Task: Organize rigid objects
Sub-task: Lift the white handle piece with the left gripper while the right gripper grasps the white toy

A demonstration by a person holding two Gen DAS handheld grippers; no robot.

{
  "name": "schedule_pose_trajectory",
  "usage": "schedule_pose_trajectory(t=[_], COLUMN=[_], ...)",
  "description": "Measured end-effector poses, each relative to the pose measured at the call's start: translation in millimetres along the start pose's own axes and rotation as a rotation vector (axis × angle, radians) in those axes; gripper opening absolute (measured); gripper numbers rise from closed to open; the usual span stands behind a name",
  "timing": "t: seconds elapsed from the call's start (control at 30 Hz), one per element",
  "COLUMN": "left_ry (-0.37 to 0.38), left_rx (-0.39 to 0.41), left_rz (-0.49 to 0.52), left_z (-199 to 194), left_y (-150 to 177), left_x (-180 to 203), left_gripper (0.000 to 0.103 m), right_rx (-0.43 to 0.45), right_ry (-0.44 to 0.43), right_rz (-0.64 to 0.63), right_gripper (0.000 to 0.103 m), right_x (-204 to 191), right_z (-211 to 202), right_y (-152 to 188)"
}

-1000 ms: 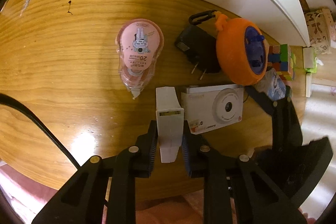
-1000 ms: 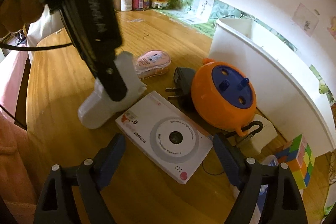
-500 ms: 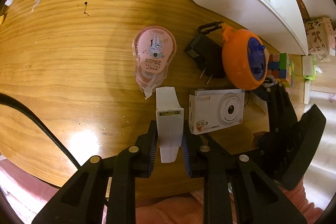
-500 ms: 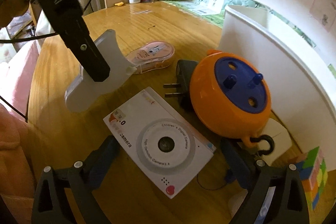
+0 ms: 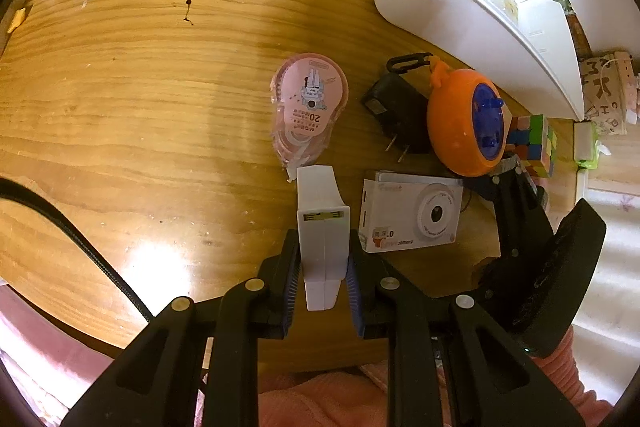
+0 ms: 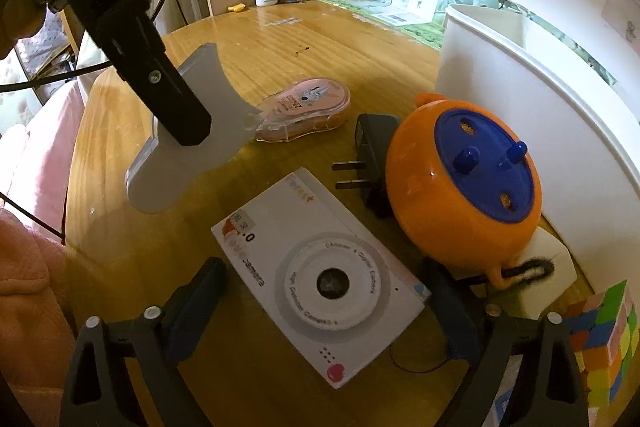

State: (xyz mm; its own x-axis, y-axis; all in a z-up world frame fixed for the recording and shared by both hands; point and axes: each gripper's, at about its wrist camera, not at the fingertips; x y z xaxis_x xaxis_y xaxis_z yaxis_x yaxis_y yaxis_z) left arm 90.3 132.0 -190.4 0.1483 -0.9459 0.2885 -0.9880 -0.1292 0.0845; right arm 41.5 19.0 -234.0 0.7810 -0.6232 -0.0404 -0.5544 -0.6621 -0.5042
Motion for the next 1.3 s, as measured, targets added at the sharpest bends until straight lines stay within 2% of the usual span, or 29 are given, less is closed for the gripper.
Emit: schedule_pose_trajectory(t=[0.3,0.5,0.83,1.3], left_ry=[0.004,0.016,0.018,0.01], left_rx=[0.042,0.07,0.114,0.2], left_rz=[-0.012,-0.018,0.007,0.064], left_z=[-17,-24,-37,-58], left_y=[19,26,41,53], left_x=[-2,-1,0,20], left_gripper=[0.023,0.023,0.023,0.023], right_rx=[-0.01,-0.031,-0.1,-0.016], right_ry=[0.035,0.075,0.126,0.117], right_rz=[0.055,0.119,0.279,0.428], right_gripper=[0.069,0.064,0.062,0.06], right_x=[-11,-19,-30,-14], right_z=[-13,-19,-38,-95], right_y=[10,18,36,64])
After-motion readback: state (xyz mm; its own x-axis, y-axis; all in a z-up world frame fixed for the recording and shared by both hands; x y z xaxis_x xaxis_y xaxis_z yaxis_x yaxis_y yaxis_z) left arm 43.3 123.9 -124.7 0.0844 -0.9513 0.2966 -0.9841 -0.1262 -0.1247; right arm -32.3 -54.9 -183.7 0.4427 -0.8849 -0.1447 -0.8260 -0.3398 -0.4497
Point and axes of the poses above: each gripper's, at about its wrist camera, not at the fingertips, and z roughly the way its jaws point, x to its right, y to its underside
